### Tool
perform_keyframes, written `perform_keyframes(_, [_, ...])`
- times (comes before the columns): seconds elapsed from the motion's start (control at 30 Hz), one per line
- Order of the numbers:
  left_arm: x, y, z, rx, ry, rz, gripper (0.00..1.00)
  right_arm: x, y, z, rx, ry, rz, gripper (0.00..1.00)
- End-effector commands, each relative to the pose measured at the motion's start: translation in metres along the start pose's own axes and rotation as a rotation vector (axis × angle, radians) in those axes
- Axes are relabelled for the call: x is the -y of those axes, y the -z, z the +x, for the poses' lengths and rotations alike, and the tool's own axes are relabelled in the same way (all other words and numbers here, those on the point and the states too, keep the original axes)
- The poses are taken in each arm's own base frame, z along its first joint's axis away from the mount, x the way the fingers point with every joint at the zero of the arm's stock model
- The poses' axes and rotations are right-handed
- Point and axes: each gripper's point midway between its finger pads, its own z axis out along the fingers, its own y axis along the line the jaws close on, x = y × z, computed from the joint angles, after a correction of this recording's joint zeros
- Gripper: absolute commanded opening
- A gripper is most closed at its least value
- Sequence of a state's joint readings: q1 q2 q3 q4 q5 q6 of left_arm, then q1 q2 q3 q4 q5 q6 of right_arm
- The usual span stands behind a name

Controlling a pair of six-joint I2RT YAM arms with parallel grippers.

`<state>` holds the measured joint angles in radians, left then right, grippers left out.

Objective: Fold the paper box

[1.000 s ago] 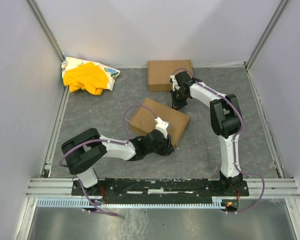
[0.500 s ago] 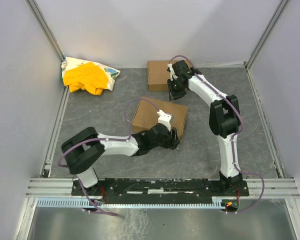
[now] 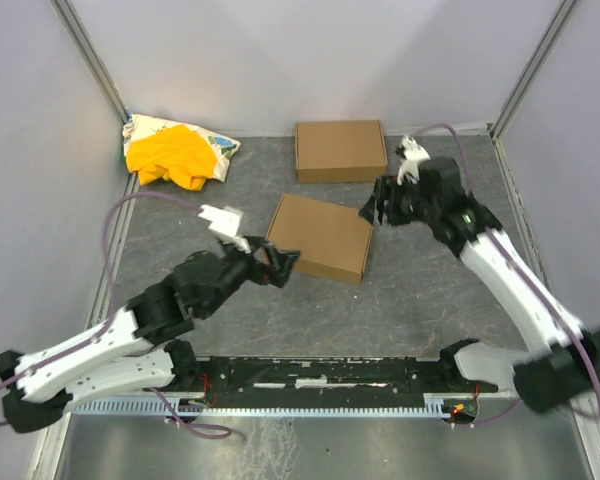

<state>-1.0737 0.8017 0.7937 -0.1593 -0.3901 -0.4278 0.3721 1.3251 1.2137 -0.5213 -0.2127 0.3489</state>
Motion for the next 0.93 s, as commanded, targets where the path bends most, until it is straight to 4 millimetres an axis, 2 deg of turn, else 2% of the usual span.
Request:
perform_keyframes(0.0, [-0.085,0.046,0.0,-0.008,-0.224,-0.338,0.99,-0.015,0.051,0.046,0.032,-0.091,-0.063,0.73])
perform_keyframes(0.03, [-0.093,0.053,0.001,0.001,-0.23,-0.363,0.99,-0.009,0.063,0.052,0.062,-0.108,-0.024,0.73])
perform_keyframes(0.1, [-0.105,0.064,0.006,0.013,-0.227,-0.388,0.99,0.0,0.091,0.063,0.132,-0.131,0.025,0.99])
perform_keyframes(0.2, [-0.112,0.073,0.011,0.058,-0.158,-0.394,0.99,0.015,0.126,0.071,0.222,-0.13,0.098,0.99])
perform_keyframes(0.27, [-0.11,0.078,0.004,0.097,-0.132,-0.363,0.99,0.027,0.143,0.078,0.256,-0.132,0.161,0.99])
perform_keyframes(0.43, [-0.123,0.088,0.005,0.112,-0.102,-0.427,0.99,0.034,0.147,0.092,0.204,-0.138,0.202,0.99])
perform_keyframes(0.57, [-0.119,0.091,0.006,0.123,-0.07,-0.387,0.99,0.038,0.144,0.101,0.173,-0.133,0.214,0.99])
perform_keyframes(0.7, [-0.119,0.093,0.005,0.137,-0.057,-0.377,0.99,0.036,0.144,0.104,0.168,-0.12,0.198,0.99])
perform_keyframes(0.9, [-0.119,0.093,0.006,0.135,-0.054,-0.373,0.99,0.046,0.151,0.1,0.215,-0.131,0.251,0.99])
